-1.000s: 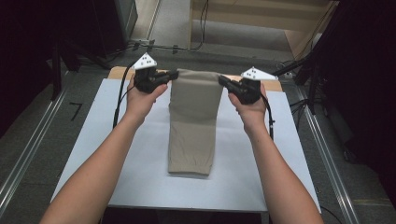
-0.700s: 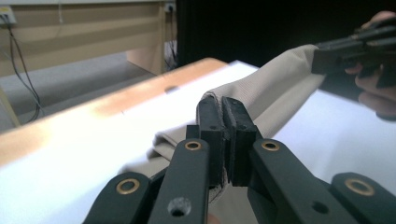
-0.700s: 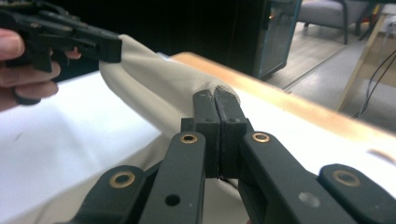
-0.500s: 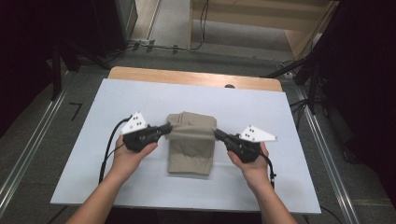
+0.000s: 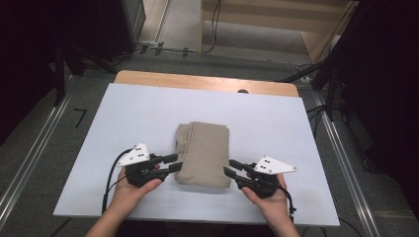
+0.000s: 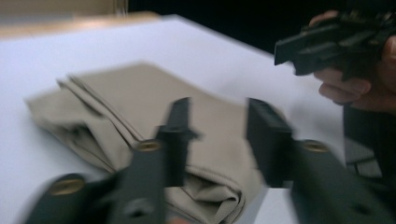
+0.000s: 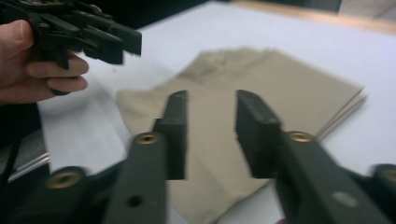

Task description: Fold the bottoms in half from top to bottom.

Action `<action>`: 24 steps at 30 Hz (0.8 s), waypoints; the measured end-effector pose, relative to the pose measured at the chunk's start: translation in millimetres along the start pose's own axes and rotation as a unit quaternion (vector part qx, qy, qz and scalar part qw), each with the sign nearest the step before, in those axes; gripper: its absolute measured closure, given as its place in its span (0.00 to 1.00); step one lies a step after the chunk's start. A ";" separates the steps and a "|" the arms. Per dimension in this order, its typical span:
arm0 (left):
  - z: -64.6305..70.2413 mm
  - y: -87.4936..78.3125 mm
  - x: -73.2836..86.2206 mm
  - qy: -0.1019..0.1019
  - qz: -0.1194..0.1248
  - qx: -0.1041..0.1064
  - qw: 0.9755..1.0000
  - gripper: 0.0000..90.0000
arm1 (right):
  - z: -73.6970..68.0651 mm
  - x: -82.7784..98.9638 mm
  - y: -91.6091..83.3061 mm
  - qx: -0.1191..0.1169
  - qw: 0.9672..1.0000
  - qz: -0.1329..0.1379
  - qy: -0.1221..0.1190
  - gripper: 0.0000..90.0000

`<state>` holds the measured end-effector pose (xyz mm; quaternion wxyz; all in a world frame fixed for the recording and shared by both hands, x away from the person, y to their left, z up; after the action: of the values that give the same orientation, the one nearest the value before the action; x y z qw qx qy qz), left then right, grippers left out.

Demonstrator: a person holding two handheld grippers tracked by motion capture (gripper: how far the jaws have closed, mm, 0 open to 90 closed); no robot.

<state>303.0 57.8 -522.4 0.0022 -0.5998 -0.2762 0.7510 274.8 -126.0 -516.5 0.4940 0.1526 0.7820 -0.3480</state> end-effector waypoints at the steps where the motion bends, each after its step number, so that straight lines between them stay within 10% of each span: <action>1: 2.5 6.9 8.4 0.001 -0.019 -0.001 1.000 0.87 | 0.2 7.4 8.7 0.001 1.000 -0.011 0.006 0.81; 8: 16.0 14.2 43.6 0.035 -0.099 -0.013 0.994 0.93 | -5.0 56.1 24.4 0.017 0.995 -0.103 0.004 0.87; 11: 17.7 12.4 40.3 0.026 -0.082 -0.004 0.996 0.81 | -5.0 54.9 19.3 0.016 0.995 -0.097 0.003 0.79; 17: 9.7 -11.1 24.6 0.012 -0.018 -0.023 0.999 0.33 | -1.2 37.6 -2.3 0.027 0.999 -0.039 -0.009 0.32; 24: 3.8 -46.1 16.8 0.014 0.030 -0.008 0.999 0.08 | 22.2 23.1 -35.2 0.036 0.999 0.010 -0.001 0.08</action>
<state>279.7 100.9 -517.8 -0.0210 -0.6182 -0.2646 0.7399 258.4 -168.9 -528.9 0.4920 0.1779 0.7670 -0.3715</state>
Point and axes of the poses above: each handheld gripper's, and its own axes: y roughly forward along the jaws, x roughly out of its underside, z roughly to its right, the point moved 10 cm from there along y, roughly forward along the jaws, and after that the axes turned 5 degrees about y, right-handed, at the moved point
